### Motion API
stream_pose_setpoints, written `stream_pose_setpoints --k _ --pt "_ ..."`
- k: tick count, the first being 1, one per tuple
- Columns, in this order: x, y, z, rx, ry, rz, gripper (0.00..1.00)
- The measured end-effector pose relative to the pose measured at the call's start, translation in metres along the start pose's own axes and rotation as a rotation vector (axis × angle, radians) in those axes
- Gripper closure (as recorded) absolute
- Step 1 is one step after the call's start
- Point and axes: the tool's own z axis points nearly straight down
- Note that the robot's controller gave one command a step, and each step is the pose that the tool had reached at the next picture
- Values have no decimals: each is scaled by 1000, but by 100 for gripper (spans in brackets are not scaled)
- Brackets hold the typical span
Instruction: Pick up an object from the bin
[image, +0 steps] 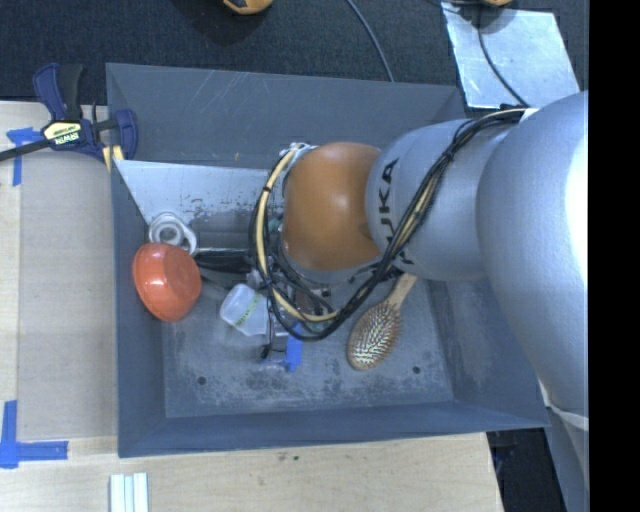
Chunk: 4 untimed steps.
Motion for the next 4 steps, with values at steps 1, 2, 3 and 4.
stream_pose_setpoints --k 1,2,3,4 --pt "-14 -7 26 -12 -21 288 0" --pt "-3 -9 17 -11 -46 129 100" --pt "-3 -9 17 -11 -45 130 100" --pt "-3 -10 11 -11 -48 130 100"
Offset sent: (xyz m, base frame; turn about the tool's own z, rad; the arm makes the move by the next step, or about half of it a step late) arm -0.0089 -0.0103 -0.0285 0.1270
